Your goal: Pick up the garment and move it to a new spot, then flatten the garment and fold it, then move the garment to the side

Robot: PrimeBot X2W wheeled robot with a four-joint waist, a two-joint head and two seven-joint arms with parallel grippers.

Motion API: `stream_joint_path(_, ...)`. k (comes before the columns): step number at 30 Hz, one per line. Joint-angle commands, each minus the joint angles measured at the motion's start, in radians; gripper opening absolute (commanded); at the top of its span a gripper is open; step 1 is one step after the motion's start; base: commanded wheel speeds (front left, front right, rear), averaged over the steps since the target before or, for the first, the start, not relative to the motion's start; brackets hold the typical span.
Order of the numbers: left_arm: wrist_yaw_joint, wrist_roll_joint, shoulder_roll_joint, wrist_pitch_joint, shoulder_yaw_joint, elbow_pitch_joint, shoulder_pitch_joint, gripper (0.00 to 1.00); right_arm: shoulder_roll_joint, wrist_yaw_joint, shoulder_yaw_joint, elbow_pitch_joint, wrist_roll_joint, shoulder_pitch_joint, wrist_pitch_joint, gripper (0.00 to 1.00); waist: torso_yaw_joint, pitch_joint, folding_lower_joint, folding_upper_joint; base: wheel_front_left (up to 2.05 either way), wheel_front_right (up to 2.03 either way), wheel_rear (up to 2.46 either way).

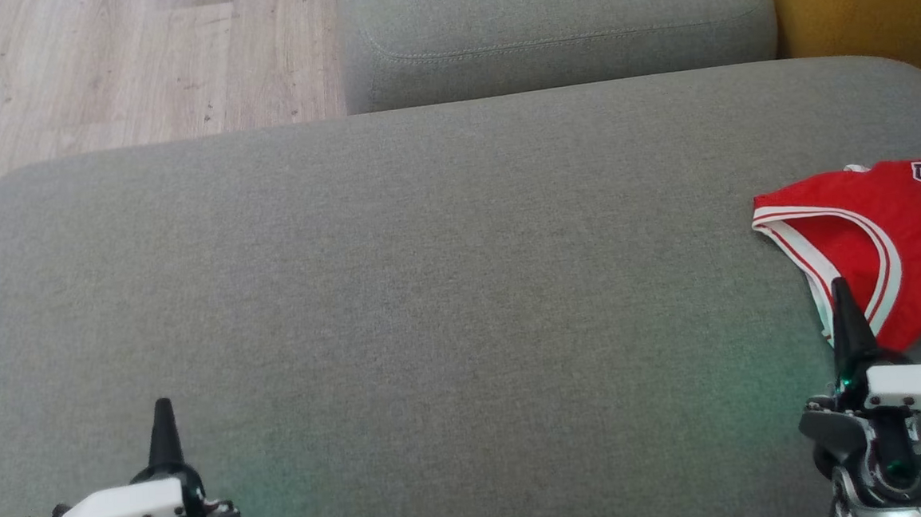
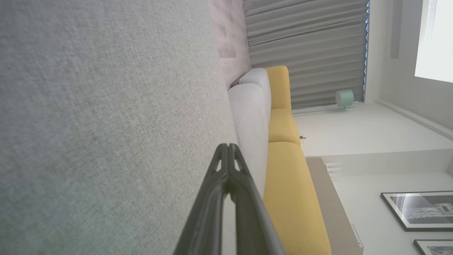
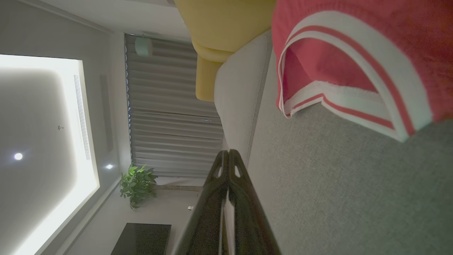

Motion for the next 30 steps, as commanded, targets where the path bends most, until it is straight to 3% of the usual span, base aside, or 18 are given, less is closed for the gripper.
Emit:
stream_joint_path(1, -0.011, -0.029, 0.004, 0.012, 0.042, -0.04, -0.053, 0.0, -0.005, -0.001, 0.012, -0.046, 0.033, -0.021, 0.013, 0.0, 0.0, 0.0, -0.0001, 0.0, 0.0, 0.0, 0.0)
stream_joint_path(13, -0.025, -0.171, 0.004, 0.049, 0.066, -0.063, -0.069, 0.0, -0.005, -0.001, -0.008, -0.087, 0.174, -0.017, 0.05, 0.0, 0.002, 0.001, -0.0001, 0.0, 0.0, 0.0, 0.0)
stream_joint_path(30, -0.025, -0.171, 0.004, 0.049, 0.066, -0.063, -0.069, 0.0, -0.005, -0.001, -0.008, -0.087, 0.174, -0.017, 0.05, 0.0, 0.002, 0.001, -0.0001, 0.0, 0.0, 0.0, 0.0)
